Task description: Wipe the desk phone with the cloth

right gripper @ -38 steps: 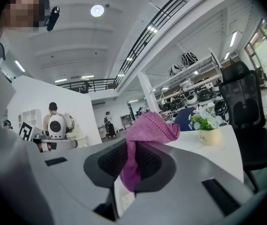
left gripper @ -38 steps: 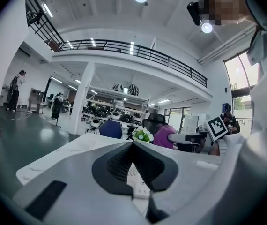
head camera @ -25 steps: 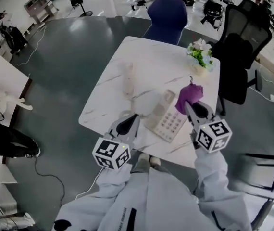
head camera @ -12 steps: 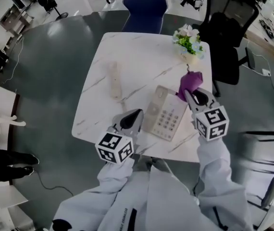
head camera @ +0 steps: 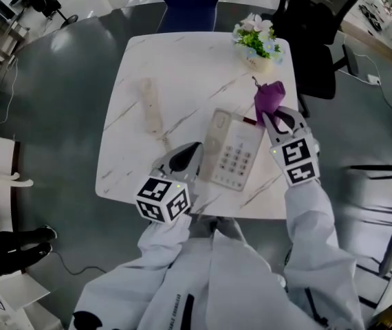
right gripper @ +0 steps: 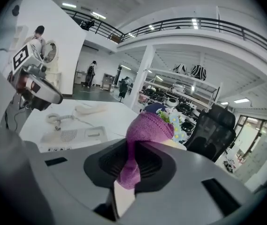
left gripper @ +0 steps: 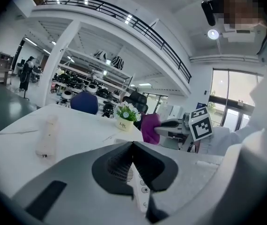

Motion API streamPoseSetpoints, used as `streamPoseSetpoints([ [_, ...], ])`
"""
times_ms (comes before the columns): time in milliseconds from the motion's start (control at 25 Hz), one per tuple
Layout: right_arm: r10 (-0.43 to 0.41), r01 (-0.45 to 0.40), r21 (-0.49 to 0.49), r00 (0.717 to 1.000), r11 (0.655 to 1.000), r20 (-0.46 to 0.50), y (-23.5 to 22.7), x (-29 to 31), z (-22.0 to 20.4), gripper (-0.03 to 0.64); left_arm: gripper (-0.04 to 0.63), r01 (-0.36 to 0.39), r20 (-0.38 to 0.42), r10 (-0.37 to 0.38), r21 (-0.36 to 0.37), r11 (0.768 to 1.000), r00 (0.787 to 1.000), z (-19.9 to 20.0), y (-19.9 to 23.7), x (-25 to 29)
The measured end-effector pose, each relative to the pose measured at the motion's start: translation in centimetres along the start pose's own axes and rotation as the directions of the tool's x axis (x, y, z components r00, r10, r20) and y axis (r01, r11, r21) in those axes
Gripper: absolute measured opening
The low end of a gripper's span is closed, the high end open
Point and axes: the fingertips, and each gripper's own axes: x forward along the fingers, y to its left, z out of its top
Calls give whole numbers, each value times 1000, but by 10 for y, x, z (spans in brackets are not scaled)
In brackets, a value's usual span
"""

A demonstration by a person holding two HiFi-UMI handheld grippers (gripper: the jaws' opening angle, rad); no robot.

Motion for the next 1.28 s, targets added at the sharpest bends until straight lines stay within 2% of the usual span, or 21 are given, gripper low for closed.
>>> streamPoseSetpoints([
  [200, -19, 14, -91, 999, 996, -51, 3, 8, -9, 34, -2, 6, -9, -6, -10, 1000, 1000, -5, 1, 0],
  [400, 5, -24, -166, 993, 986, -115, 18, 16, -22, 34, -2, 8, -17, -8, -17, 1000, 1000, -9, 1, -2],
  [840, 88, -116, -148, 980, 982, -179, 44, 23, -35, 34, -2, 2, -24, -3, -37, 999, 1000, -20, -2, -7],
  [1280, 132, -161, -140, 972, 977, -197, 60, 15, -40, 34, -2, -13, -12, 12, -39, 999, 1000, -19, -11, -13],
])
